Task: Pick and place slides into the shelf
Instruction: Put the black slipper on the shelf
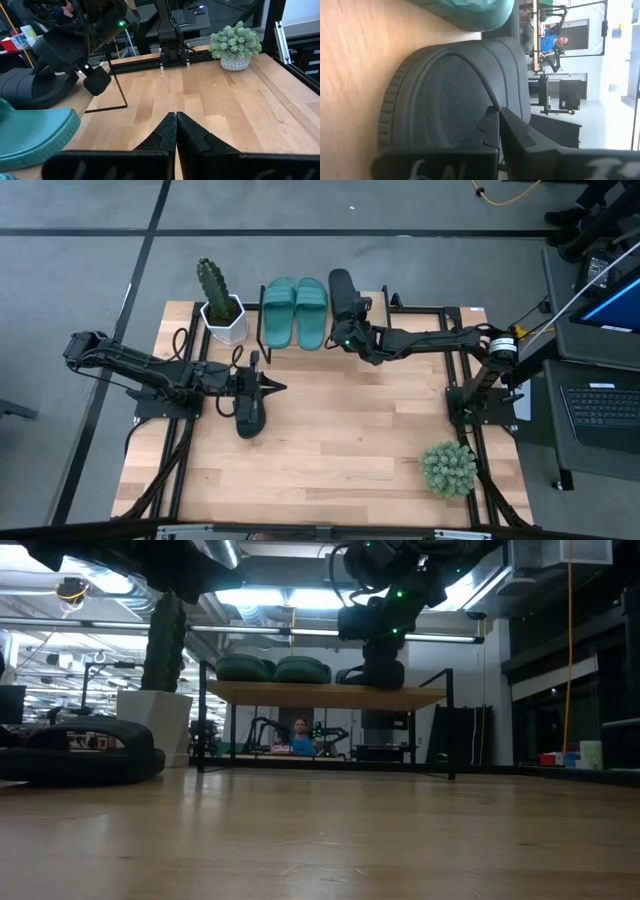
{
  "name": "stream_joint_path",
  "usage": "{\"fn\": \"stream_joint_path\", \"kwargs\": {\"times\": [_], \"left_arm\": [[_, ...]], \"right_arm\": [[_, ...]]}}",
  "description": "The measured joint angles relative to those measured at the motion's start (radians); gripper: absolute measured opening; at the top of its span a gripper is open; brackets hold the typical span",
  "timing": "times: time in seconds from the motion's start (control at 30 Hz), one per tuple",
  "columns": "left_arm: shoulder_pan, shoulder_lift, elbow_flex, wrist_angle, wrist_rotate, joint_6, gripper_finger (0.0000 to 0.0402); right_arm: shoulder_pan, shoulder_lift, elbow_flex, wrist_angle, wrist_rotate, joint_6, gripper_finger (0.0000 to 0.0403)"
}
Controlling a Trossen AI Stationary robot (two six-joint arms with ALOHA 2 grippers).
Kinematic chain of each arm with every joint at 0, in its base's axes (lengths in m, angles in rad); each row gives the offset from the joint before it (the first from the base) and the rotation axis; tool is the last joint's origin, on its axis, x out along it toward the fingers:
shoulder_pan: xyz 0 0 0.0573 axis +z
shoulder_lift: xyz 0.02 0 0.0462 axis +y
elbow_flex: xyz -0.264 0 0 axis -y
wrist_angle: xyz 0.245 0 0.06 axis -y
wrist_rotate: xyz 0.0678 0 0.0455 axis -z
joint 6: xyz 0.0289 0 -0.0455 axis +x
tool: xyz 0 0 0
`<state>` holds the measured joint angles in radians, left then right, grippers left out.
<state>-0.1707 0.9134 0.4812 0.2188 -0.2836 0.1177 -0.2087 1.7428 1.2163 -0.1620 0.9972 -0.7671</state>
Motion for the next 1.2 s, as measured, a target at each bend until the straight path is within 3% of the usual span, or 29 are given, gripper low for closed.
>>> {"fn": "stream_joint_path", "kwargs": {"times": [1.2], "left_arm": [[0.0,0.0,0.0,-0.001,0.0,0.008,0.0004]], "right_arm": [[0.027,-0.005,0.0,0.06,-0.032,-0.032,0.0003]]}}
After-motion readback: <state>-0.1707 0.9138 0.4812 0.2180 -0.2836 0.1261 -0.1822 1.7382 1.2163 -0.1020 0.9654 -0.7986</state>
